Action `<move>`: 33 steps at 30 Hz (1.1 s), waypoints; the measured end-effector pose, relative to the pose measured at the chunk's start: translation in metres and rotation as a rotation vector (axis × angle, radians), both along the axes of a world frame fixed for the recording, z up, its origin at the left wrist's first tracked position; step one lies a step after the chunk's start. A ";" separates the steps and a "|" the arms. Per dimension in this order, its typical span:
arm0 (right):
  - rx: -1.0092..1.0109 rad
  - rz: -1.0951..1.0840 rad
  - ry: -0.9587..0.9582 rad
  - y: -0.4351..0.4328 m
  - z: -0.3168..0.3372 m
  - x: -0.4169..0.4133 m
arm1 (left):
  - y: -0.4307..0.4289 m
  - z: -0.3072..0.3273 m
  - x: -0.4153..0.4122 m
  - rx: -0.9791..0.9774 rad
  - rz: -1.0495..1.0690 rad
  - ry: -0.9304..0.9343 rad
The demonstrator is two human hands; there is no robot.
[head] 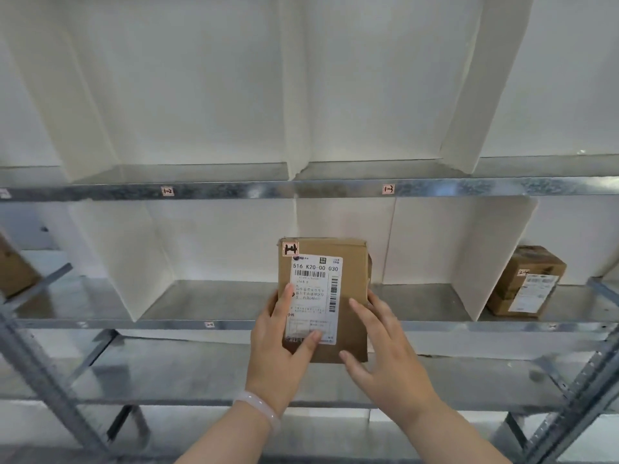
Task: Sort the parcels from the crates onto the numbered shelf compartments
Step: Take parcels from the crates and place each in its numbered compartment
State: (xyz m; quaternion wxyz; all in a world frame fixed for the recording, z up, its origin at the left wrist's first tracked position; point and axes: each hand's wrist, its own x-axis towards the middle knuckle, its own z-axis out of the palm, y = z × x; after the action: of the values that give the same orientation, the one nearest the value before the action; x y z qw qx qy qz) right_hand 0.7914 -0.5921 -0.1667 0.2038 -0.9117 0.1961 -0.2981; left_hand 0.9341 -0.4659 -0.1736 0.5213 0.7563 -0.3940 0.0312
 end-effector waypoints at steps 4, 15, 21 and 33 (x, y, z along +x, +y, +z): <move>-0.049 -0.039 -0.057 -0.011 0.021 0.011 | -0.013 0.019 0.017 -0.067 -0.031 -0.034; -0.163 -0.429 -0.049 -0.054 0.060 -0.041 | -0.122 0.052 0.001 -0.244 -0.303 -0.106; -0.222 -0.552 -0.116 -0.099 0.080 -0.115 | -0.191 0.083 -0.075 -0.386 -0.481 -0.133; -0.326 -0.504 -0.141 -0.281 0.148 -0.238 | -0.375 0.163 -0.196 -0.486 -0.364 -0.278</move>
State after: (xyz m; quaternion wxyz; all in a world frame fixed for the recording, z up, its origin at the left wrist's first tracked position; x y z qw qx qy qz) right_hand 0.5532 -0.8732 -0.0182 -0.0123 -0.8320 0.3512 -0.4294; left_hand 0.7384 -0.8407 -0.0108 0.6248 0.5157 -0.5710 0.1333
